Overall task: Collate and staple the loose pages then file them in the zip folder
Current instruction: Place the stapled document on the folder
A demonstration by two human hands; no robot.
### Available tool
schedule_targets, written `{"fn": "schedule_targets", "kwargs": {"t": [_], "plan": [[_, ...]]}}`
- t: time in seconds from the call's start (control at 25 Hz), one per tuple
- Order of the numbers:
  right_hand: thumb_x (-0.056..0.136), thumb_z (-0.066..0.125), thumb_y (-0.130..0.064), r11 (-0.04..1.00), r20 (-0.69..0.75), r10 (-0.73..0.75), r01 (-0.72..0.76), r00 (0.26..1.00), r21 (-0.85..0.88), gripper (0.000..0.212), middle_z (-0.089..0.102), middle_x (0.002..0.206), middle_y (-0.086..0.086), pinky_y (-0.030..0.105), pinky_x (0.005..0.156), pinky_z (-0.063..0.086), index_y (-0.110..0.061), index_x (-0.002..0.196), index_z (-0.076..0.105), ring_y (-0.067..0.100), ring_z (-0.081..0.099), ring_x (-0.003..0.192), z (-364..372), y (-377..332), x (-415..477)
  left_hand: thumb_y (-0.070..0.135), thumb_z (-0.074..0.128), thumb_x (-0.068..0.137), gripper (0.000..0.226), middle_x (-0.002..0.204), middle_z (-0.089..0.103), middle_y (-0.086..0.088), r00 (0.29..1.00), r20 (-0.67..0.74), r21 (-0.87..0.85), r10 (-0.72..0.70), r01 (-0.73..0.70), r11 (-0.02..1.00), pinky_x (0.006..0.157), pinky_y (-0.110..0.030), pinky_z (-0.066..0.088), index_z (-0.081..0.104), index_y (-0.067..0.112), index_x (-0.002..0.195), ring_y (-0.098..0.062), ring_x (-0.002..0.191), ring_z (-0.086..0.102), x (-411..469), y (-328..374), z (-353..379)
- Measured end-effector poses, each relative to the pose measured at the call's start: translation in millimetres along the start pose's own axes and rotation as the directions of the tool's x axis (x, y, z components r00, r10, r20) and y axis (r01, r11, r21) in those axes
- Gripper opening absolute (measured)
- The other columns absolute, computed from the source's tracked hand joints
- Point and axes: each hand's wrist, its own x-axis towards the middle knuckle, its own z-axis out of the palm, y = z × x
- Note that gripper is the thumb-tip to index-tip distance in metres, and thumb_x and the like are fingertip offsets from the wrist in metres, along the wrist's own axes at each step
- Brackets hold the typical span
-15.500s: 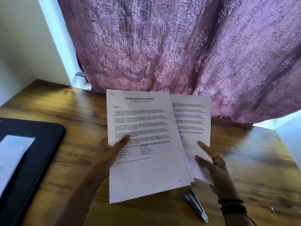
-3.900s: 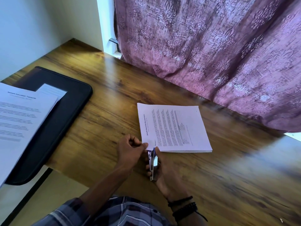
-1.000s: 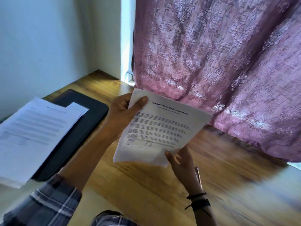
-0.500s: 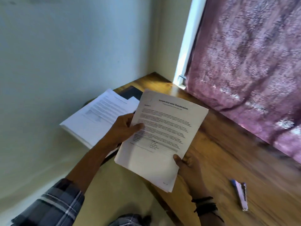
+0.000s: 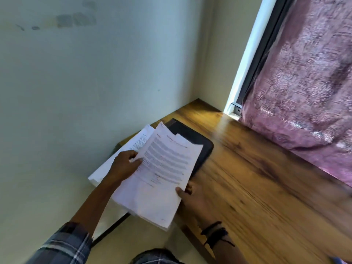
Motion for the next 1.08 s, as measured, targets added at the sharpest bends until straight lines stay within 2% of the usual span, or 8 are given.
{"fn": "schedule_targets", "kwargs": {"t": [0.16,0.32,0.4,0.52,0.68,0.8,0.96,1.08], "plan": [[0.088,0.068,-0.027,0.988,-0.113,-0.015,-0.002,0.993,-0.152,0.014,0.069,0.105,-0.010,0.037,0.089,0.057,-0.033,0.099,0.063,0.010,0.067,0.100,52.0,-5.0,38.5,0.033,0.078,0.071,0.043,0.096,0.071,-0.014,0.998,-0.036,0.153,0.053,-0.047,0.987,0.077,-0.033,0.046,0.072,-0.002,0.096,-0.034,0.087,0.065,54.8,-33.3,-24.7],[0.084,0.068,-0.040,0.993,-0.195,0.066,-0.083,0.979,-0.081,0.037,0.061,0.119,-0.009,0.035,0.096,0.053,-0.032,0.119,0.057,0.008,0.059,0.110,78.9,-4.7,52.0,0.051,0.076,0.065,0.074,0.111,0.064,-0.005,0.977,0.130,0.089,-0.172,0.161,0.983,0.087,-0.042,0.052,0.057,0.006,0.121,-0.027,0.099,0.063,94.6,-60.6,-34.1],[0.088,0.070,-0.030,0.993,-0.214,0.118,-0.109,0.970,0.055,0.037,0.064,0.118,-0.010,0.032,0.094,0.054,-0.025,0.122,0.056,0.006,0.062,0.107,81.4,-6.3,54.2,0.051,0.078,0.061,0.065,0.101,0.072,-0.009,0.978,0.149,0.062,-0.146,0.138,0.989,0.080,-0.042,0.056,0.065,0.007,0.108,-0.026,0.087,0.069,101.6,-57.9,-37.0],[0.088,0.073,-0.024,0.960,-0.198,0.200,-0.152,0.960,0.234,0.037,0.071,0.117,-0.004,0.038,0.093,0.057,-0.018,0.122,0.060,0.012,0.068,0.104,76.9,-4.4,58.2,0.026,0.080,0.078,0.029,0.089,0.074,-0.001,0.933,0.336,-0.097,-0.129,0.170,0.981,0.068,-0.031,0.059,0.068,0.015,0.103,-0.016,0.075,0.072,99.2,-33.8,-38.9],[0.078,0.081,-0.039,0.929,-0.120,0.193,-0.142,0.974,0.342,0.053,0.070,0.122,0.002,0.047,0.096,0.054,-0.020,0.123,0.062,0.021,0.068,0.109,56.9,-4.8,49.3,0.019,0.067,0.089,0.008,0.084,0.076,0.002,0.900,0.431,-0.221,0.069,0.031,0.975,0.069,-0.029,0.056,0.073,0.018,0.093,-0.015,0.076,0.072,80.2,14.2,-35.3],[0.091,0.069,-0.016,0.867,-0.130,0.046,0.025,0.990,0.497,0.040,0.067,0.127,0.007,0.039,0.090,0.056,-0.016,0.130,0.059,0.027,0.065,0.115,23.8,-16.6,30.4,0.009,0.059,0.091,0.017,0.090,0.077,0.004,0.824,0.510,-0.401,0.246,-0.026,0.916,0.066,-0.018,0.055,0.072,0.018,0.099,-0.012,0.082,0.072,51.5,61.2,-26.8],[0.095,0.060,-0.006,0.880,-0.336,-0.198,0.318,0.921,0.351,0.045,0.061,0.136,0.007,0.046,0.102,0.047,-0.015,0.137,0.052,0.030,0.057,0.127,-50.7,-25.8,-3.3,0.024,0.061,0.084,0.020,0.105,0.072,-0.009,0.704,0.569,-0.531,0.425,-0.080,0.844,0.078,-0.028,0.058,0.074,0.023,0.099,-0.022,0.099,0.069,19.5,105.2,8.7],[0.094,0.056,0.000,0.886,-0.445,-0.257,0.393,0.858,0.247,0.046,0.060,0.136,0.011,0.050,0.103,0.047,-0.009,0.138,0.050,0.030,0.057,0.125,-98.0,-20.8,-41.6,0.031,0.060,0.086,0.021,0.100,0.069,-0.014,0.691,0.523,-0.555,0.499,-0.168,0.815,0.076,-0.028,0.057,0.069,0.017,0.100,-0.028,0.094,0.067,-8.4,126.8,48.7]]}}
